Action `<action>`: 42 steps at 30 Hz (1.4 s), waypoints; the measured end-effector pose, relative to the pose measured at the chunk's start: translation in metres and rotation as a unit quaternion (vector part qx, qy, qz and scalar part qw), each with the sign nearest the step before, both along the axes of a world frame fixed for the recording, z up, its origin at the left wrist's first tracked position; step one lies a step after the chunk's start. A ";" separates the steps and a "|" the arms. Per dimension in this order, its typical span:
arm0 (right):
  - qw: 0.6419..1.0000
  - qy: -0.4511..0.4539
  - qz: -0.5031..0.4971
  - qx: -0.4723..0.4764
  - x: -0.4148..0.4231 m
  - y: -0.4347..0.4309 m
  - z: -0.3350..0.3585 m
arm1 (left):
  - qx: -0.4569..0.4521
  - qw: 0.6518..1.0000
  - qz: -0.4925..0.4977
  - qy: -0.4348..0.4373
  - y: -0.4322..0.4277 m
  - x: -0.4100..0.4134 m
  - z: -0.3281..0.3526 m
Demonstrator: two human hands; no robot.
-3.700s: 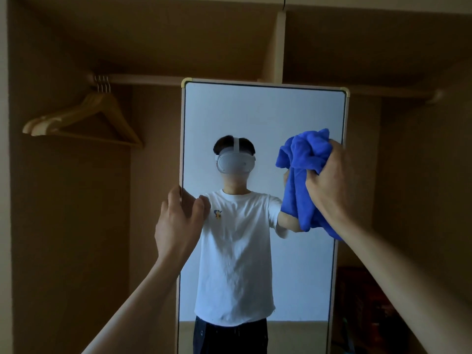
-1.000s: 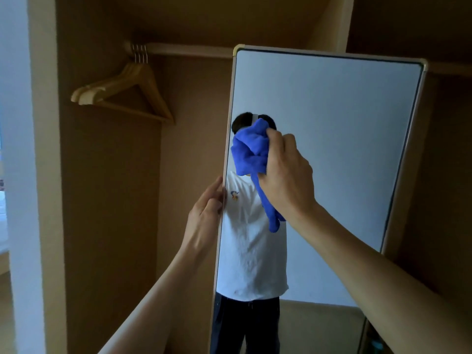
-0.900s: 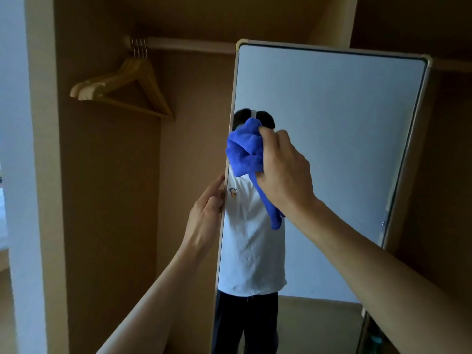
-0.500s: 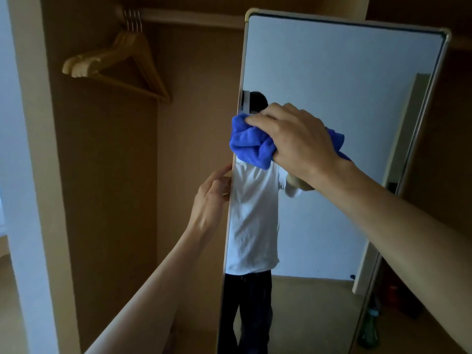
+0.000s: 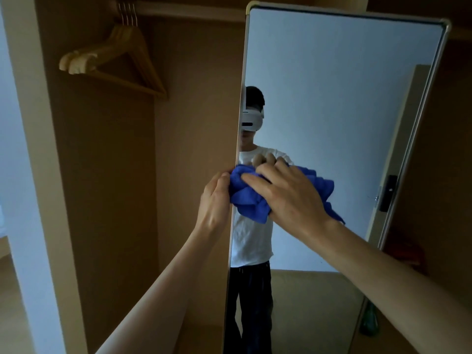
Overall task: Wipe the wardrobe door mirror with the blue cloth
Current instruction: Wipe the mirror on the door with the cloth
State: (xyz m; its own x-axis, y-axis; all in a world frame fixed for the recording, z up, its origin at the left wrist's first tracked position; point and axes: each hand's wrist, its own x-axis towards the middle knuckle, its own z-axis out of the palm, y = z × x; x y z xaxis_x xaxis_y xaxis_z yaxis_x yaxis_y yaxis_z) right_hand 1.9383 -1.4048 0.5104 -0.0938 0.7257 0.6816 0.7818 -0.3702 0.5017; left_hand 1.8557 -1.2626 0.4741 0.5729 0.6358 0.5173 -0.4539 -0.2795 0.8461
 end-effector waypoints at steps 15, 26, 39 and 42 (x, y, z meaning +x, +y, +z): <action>0.999 0.016 -0.031 0.021 0.007 -0.021 0.068 | 0.030 0.998 0.038 0.046 -0.015 0.000 -0.006; 0.999 0.002 -0.013 0.043 0.026 -0.031 0.058 | 0.028 0.995 0.086 0.030 -0.024 0.008 -0.009; 0.999 0.004 0.033 -0.003 0.036 -0.041 -0.009 | 0.042 0.989 0.131 0.058 -0.035 0.012 -0.021; 1.000 0.000 0.029 0.009 0.039 -0.045 0.009 | 0.053 0.987 0.132 0.069 -0.039 0.011 -0.024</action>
